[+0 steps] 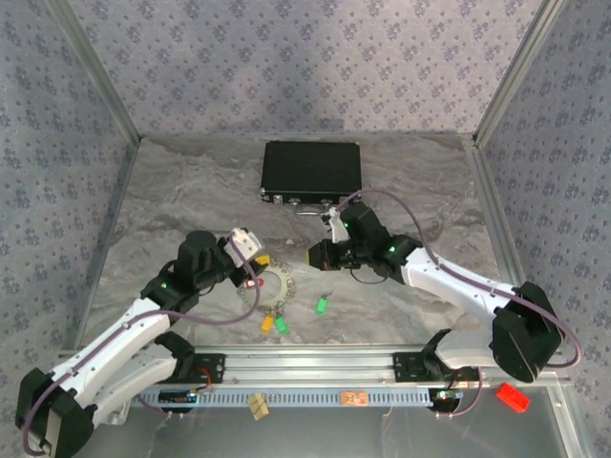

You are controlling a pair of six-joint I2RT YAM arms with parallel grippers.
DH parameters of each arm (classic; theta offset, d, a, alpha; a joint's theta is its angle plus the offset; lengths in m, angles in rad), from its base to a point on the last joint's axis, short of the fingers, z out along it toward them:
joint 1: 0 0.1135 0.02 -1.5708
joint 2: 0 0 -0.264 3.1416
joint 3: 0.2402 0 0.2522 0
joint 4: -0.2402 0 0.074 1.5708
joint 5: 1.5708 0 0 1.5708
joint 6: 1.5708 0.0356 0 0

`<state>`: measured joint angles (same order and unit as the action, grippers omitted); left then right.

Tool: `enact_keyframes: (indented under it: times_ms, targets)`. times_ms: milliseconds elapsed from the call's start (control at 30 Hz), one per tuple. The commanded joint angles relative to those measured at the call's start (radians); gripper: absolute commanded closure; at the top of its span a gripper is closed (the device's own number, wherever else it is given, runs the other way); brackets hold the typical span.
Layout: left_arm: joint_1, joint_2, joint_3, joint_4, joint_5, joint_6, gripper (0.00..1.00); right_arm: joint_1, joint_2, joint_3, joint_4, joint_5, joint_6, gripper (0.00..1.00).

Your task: Put the keys on the keyring

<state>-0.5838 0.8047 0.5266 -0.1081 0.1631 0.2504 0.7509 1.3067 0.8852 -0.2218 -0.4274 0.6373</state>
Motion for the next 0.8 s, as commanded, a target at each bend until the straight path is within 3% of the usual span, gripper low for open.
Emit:
enact_keyframes:
  times_ms: [0,100,233,367,500,633,767]
  targets:
    - [0.02,0.046,0.092,-0.101,-0.179,-0.375,0.4,-0.001,0.053,0.056,-0.179,0.083,-0.16,0.97]
    - [0.047,0.131,0.153,-0.236,-0.207,-0.518,0.38,-0.004,0.084,0.081,-0.192,0.125,-0.183,0.89]
    - [0.079,0.229,0.185,-0.294,-0.229,-0.667,0.37,-0.01,0.136,0.134,-0.245,0.172,-0.22,0.77]
    - [0.095,0.32,0.224,-0.331,-0.182,-0.757,0.38,-0.025,0.176,0.178,-0.306,0.181,-0.243,0.74]
    - [0.085,0.4,0.271,-0.37,-0.118,-0.785,0.47,-0.046,0.188,0.177,-0.318,0.189,-0.253,0.74]
    - [-0.04,0.457,0.277,-0.358,-0.089,-0.801,0.49,-0.074,0.193,0.167,-0.32,0.179,-0.273,0.73]
    - [-0.135,0.513,0.295,-0.376,-0.028,-0.693,0.49,-0.097,0.185,0.146,-0.304,0.171,-0.3,0.73]
